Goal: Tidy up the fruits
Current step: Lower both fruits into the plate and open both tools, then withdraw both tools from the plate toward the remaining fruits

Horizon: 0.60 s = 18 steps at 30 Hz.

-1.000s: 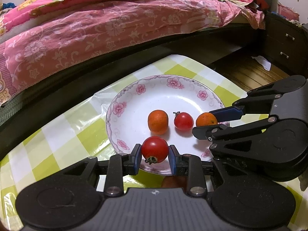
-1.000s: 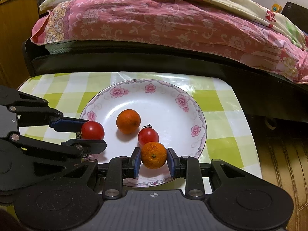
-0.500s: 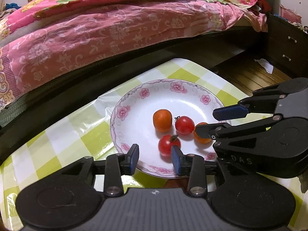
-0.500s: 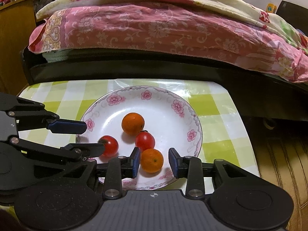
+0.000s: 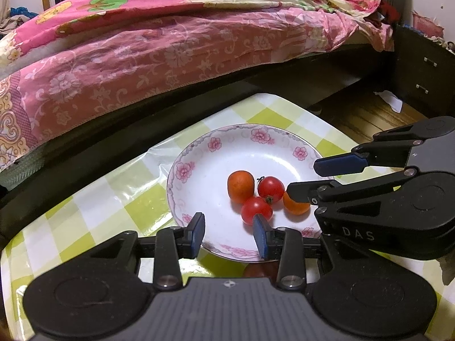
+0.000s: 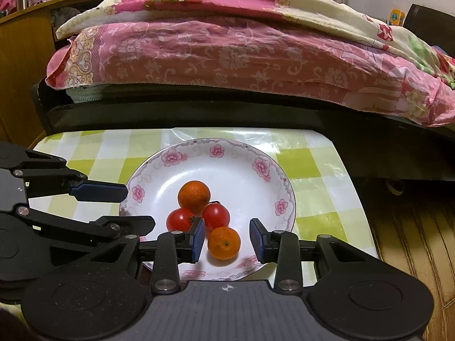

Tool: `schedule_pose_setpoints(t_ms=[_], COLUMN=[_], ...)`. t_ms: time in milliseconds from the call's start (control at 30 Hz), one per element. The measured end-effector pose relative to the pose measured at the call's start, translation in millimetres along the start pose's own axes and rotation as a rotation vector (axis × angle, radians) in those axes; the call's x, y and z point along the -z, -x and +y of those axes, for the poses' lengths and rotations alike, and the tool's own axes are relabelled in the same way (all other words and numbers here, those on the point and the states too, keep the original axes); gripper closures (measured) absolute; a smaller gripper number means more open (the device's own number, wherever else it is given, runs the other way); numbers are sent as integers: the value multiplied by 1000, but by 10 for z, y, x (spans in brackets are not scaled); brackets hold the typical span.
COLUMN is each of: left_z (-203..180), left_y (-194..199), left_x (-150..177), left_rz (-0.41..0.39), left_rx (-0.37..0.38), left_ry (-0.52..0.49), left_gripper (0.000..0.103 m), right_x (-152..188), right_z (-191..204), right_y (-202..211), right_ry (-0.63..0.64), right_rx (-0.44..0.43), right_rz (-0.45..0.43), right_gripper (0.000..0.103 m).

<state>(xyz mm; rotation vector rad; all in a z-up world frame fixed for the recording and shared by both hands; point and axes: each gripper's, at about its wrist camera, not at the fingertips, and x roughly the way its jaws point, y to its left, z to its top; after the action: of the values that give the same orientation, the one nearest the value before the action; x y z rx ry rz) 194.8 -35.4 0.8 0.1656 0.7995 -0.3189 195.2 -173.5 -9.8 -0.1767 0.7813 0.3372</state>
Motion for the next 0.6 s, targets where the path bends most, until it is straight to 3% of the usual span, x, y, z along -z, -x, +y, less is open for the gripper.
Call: schedule_pose_setpoints(t_ms=[600], left_z=[7], left_y=[109], left_x=[24], left_rz=[-9], left_rx=[0], left_ry=[-5], left_gripper=[59], right_x=[21], right_z=[74], right_y=[112], right_ry=[15], right_rx=[-12], right_rz=[-16], right_gripper=[71])
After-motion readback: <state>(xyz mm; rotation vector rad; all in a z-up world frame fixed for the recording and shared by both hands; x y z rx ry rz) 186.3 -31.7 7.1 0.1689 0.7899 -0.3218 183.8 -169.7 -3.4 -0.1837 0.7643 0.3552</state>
